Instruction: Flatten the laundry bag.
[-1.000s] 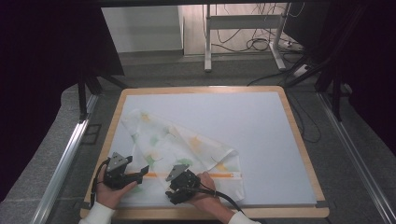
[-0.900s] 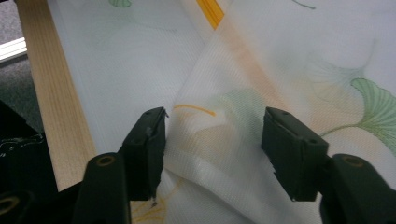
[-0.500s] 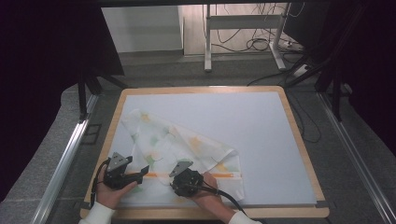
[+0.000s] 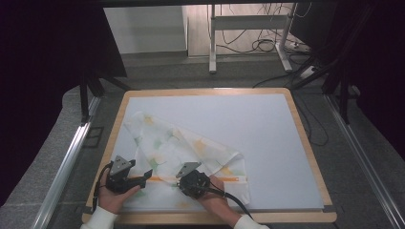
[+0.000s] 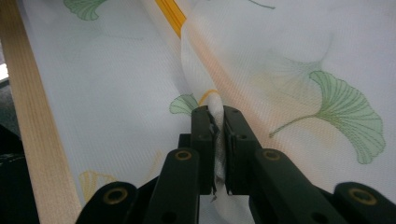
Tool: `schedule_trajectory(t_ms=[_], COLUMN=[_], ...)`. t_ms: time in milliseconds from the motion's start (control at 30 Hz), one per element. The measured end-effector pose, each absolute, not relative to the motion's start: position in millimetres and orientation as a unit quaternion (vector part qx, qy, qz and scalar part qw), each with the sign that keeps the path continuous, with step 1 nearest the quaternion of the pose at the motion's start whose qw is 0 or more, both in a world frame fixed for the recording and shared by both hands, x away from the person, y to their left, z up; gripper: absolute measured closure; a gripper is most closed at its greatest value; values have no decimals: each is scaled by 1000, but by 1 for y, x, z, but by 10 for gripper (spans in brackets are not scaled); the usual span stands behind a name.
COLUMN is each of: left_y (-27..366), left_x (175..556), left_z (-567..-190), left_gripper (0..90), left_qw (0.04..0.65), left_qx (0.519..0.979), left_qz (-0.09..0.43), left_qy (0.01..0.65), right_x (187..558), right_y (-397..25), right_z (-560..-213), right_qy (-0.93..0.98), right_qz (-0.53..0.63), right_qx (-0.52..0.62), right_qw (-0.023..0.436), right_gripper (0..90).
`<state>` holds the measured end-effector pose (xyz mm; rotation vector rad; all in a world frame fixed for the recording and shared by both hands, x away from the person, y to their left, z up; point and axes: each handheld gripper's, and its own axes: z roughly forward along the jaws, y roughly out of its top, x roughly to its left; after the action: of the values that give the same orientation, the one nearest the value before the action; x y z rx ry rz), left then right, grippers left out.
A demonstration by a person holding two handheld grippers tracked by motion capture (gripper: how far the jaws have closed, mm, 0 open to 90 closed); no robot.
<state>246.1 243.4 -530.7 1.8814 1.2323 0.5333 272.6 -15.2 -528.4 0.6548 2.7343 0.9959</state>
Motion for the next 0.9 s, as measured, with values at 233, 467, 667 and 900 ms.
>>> schedule_trajectory(t_ms=[233, 467, 667, 900], left_y=[243, 243, 243, 243], left_x=[246, 246, 245, 246], left_z=[-531, -531, -531, -531], left_gripper=[205, 206, 205, 205], left_qw=[403, 404, 405, 406], left_qx=[745, 745, 744, 744], left_qz=[211, 210, 212, 212], left_qy=[487, 488, 487, 487], right_x=[277, 283, 289, 299], right_y=[-22, -32, -42, -54], right_z=[-519, -506, -497, -487], right_qy=[904, 893, 884, 874], right_qz=[354, 375, 389, 403], right_qx=[225, 232, 244, 256], right_qw=[82, 87, 91, 96], right_gripper=[845, 851, 851, 853])
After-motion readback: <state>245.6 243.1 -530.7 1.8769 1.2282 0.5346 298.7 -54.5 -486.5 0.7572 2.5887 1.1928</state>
